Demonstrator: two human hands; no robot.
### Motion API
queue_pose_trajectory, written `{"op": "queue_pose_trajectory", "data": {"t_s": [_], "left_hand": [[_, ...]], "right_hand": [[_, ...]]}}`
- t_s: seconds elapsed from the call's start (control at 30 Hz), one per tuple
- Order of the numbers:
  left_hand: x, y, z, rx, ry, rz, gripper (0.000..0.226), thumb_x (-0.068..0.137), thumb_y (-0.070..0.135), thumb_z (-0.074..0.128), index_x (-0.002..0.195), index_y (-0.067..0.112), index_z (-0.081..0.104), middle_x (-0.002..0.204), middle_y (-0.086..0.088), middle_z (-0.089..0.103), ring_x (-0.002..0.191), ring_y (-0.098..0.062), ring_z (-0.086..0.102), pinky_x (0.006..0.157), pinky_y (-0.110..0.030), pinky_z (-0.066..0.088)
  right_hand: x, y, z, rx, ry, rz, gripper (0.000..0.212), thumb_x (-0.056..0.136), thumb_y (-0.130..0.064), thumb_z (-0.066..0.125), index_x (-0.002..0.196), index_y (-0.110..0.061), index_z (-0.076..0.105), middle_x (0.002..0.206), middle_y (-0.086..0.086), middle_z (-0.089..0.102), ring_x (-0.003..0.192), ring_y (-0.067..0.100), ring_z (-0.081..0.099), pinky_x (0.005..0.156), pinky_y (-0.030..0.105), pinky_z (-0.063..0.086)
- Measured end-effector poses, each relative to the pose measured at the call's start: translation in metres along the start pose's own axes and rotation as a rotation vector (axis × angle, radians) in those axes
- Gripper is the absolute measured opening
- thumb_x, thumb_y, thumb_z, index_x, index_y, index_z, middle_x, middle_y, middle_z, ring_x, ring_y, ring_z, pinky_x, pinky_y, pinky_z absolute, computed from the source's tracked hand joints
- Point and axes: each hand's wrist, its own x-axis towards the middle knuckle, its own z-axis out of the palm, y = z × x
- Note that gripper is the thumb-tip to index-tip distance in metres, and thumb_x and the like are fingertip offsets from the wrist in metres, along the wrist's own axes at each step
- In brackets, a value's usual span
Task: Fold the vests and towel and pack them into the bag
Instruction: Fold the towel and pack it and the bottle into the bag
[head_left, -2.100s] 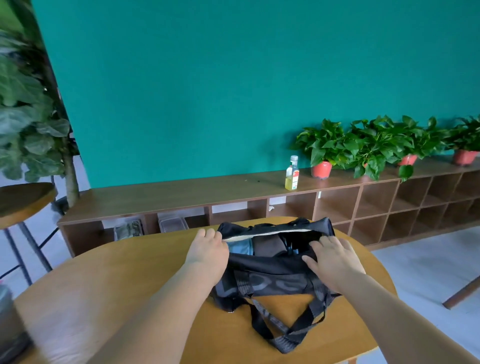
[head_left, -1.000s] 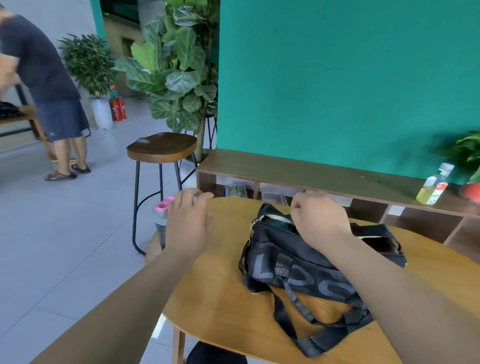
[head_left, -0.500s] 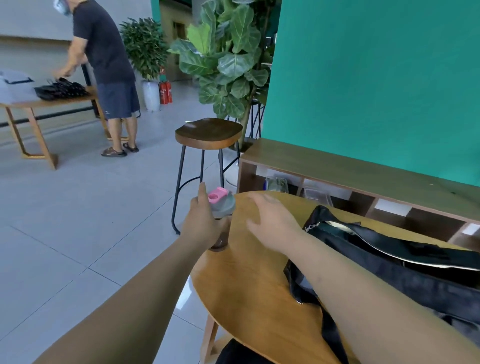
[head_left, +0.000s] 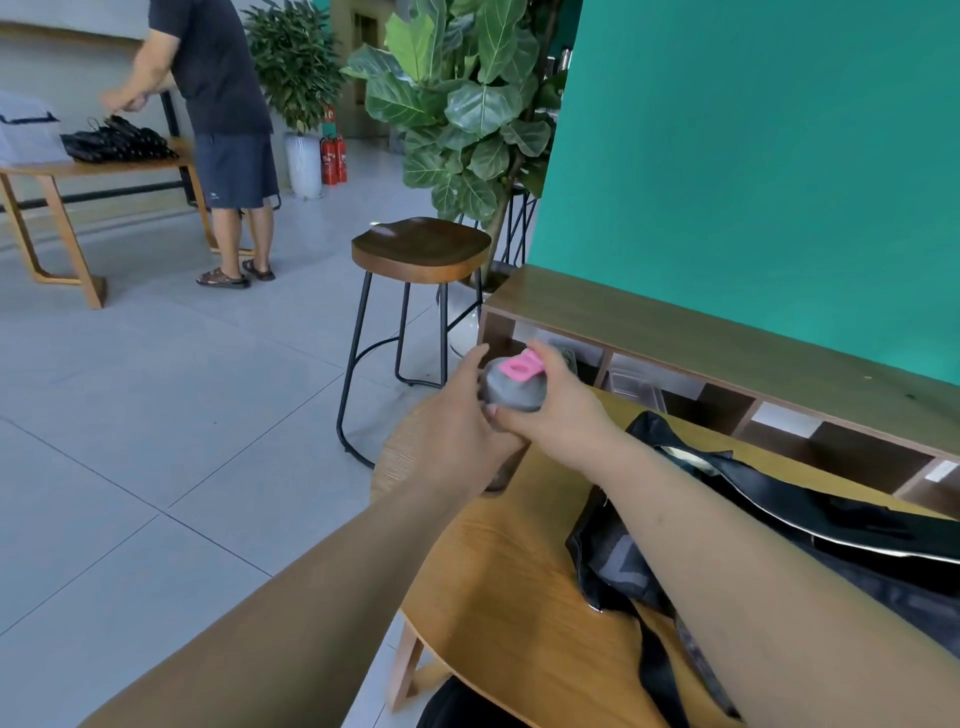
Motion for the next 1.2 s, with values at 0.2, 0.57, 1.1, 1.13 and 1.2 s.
{"op": "queue_pose_trajectory", "data": {"t_s": [0.2, 0.57, 1.1, 1.13, 1.2], "left_hand": [[0.014, 0.014, 0.025, -0.053, -0.043, 0.024, 0.106, 0.083, 0.053, 0.083, 0.159, 0.05, 0.009, 0.149, 0.014, 0.041, 0.136, -0.003, 0.046, 0.108, -0.034, 0.047], [-0.004, 0.001, 0.106, 0.062, -0.534, -0.4, 0.039, 0.099, 0.041, 0.068, 0.131, 0.021, 0.063, 0.112, -0.002, 0.071, 0.101, -0.021, 0.069, 0.091, -0.038, 0.059], [-0.007, 0.026, 0.147, 0.462, -0.593, -0.195, 0.049, 0.095, 0.062, 0.063, 0.112, 0.016, 0.059, 0.094, -0.002, 0.062, 0.09, -0.026, 0.064, 0.077, -0.036, 0.054], [-0.007, 0.025, 0.147, 0.522, -0.587, -0.178, 0.044, 0.097, 0.057, 0.064, 0.112, 0.015, 0.06, 0.094, -0.002, 0.061, 0.091, -0.027, 0.065, 0.077, -0.037, 0.055], [-0.005, 0.024, 0.145, 0.564, -0.537, -0.159, 0.029, 0.101, 0.046, 0.063, 0.102, 0.017, 0.06, 0.086, -0.001, 0.06, 0.084, -0.025, 0.065, 0.069, -0.034, 0.052]], "right_hand": [[0.0, -0.005, -0.061, -0.075, 0.254, 0.062, 0.09, 0.07, -0.055, 0.092, 0.144, -0.037, 0.044, 0.125, -0.007, 0.061, 0.11, 0.019, 0.061, 0.087, 0.034, 0.055], [-0.03, 0.02, -0.123, -0.25, 0.38, 0.217, 0.081, 0.071, -0.062, 0.086, 0.135, -0.038, 0.041, 0.112, -0.007, 0.06, 0.092, 0.018, 0.064, 0.078, 0.038, 0.058], [-0.029, 0.048, -0.127, 0.314, 0.648, 0.418, 0.084, 0.069, -0.054, 0.09, 0.132, -0.034, 0.038, 0.122, 0.002, 0.057, 0.102, 0.027, 0.067, 0.076, 0.047, 0.066], [-0.029, 0.048, -0.126, 0.383, 0.641, 0.442, 0.082, 0.071, -0.05, 0.091, 0.131, -0.033, 0.038, 0.123, 0.003, 0.056, 0.105, 0.027, 0.067, 0.075, 0.046, 0.067], [-0.029, 0.049, -0.126, 0.491, 0.622, 0.471, 0.081, 0.072, -0.047, 0.093, 0.129, -0.031, 0.037, 0.126, 0.003, 0.055, 0.109, 0.028, 0.067, 0.073, 0.047, 0.067]]}}
